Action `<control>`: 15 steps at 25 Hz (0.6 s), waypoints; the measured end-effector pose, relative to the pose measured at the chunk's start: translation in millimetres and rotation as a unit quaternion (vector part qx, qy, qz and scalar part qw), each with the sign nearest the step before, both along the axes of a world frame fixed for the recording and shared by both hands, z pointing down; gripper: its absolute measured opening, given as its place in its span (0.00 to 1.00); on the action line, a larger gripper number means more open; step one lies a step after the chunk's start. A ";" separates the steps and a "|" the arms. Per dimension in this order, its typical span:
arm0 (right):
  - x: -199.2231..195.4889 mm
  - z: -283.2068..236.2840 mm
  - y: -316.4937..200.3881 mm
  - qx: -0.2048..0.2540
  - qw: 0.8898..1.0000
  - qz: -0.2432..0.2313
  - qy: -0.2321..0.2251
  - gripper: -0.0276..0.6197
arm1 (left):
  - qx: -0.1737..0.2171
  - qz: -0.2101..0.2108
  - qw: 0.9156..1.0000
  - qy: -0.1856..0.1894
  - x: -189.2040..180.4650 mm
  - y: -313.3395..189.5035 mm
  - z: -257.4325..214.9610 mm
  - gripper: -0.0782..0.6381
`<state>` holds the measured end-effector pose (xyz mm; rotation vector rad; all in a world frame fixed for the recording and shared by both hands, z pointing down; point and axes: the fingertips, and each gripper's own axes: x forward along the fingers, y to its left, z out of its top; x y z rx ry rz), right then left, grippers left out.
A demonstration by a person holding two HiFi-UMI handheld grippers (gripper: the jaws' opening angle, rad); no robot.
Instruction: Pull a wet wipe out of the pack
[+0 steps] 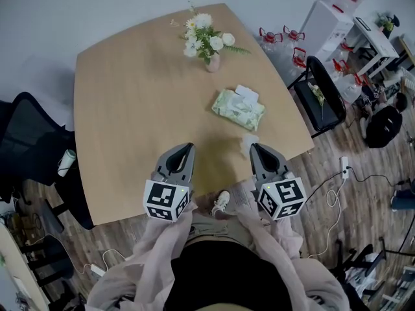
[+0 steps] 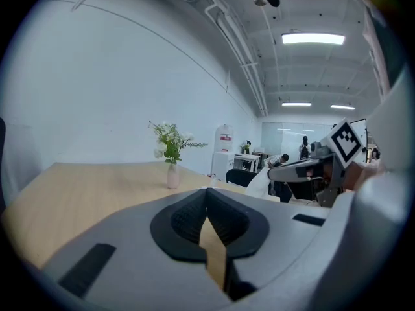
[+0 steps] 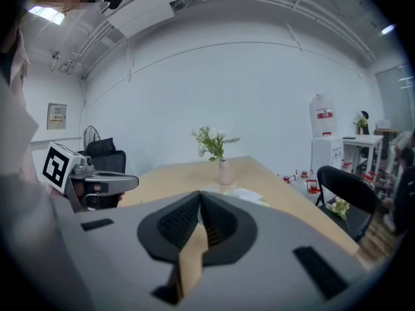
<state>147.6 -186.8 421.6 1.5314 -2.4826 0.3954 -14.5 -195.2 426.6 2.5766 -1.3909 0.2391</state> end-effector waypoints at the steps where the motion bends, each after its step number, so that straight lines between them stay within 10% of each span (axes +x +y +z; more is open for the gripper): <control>1: -0.4 0.5 -1.1 -0.001 1.000 -0.002 0.001 0.06 | 0.000 -0.002 1.000 0.001 -0.5 -0.8 0.5 0.12; 15: 3.9 4.0 -8.2 -0.006 1.000 -0.010 0.001 0.06 | -0.007 0.003 1.000 0.006 11.5 -8.0 6.0 0.12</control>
